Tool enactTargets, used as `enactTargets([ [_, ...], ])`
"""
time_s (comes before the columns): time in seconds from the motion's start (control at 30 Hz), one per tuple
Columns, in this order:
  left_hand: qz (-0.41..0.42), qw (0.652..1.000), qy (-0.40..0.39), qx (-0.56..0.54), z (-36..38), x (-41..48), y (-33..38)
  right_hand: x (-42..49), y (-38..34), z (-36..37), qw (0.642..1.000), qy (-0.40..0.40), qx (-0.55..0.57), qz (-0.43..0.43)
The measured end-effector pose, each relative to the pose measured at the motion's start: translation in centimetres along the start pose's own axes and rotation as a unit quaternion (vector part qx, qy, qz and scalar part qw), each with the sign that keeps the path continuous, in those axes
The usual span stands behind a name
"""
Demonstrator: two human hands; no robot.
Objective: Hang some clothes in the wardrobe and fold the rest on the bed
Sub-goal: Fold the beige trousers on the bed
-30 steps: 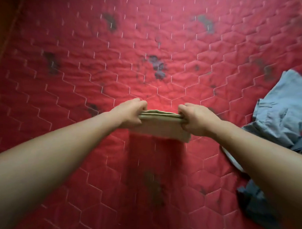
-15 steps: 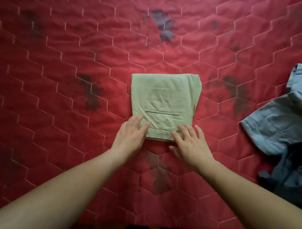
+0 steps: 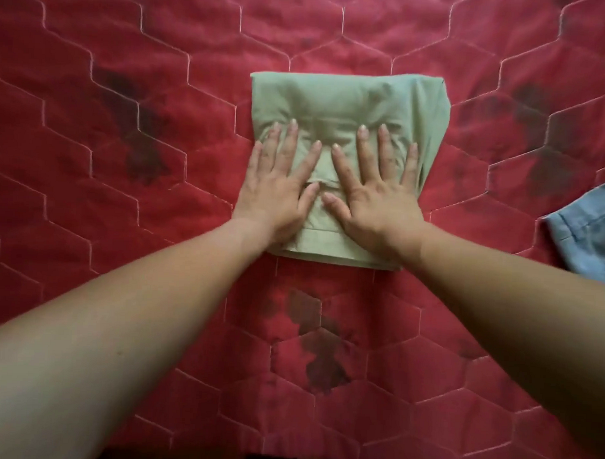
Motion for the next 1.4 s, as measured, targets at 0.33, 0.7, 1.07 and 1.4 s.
enactTargets([
  [0.33, -0.029, 0.999, 0.038, -0.021, -2.1, 5.4, -2.1, 5.2, 5.0, -1.7, 0.997, 0.063, 0.003, 0.053],
  [0.7, -0.063, 0.992, -0.034, -0.099, 0.1, -2.7, -3.7, -5.8, 4.7, 0.3, 0.971, -0.001, 0.119, 0.206],
  [1.07, -0.244, 0.817, 0.07, -0.518, -2.6, -4.1, -5.0, -5.8, 5.9, -2.7, 0.779, 0.059, 0.537, 0.318],
  [1.4, -0.177, 0.862, -0.101, -0.465, -14.9, -6.5, -3.2, -6.9, 4.1, -17.0, 0.883, -0.121, 0.418, 0.175],
])
Point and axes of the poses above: each hand's wrist, its own x-axis towards the middle knuckle, its own z-axis out of the palm, y = z × x, the point moved 9 cm from there along x, towards the middle knuckle, and after that the axes turned 2 degrees about -x, right-handed, at the moved point
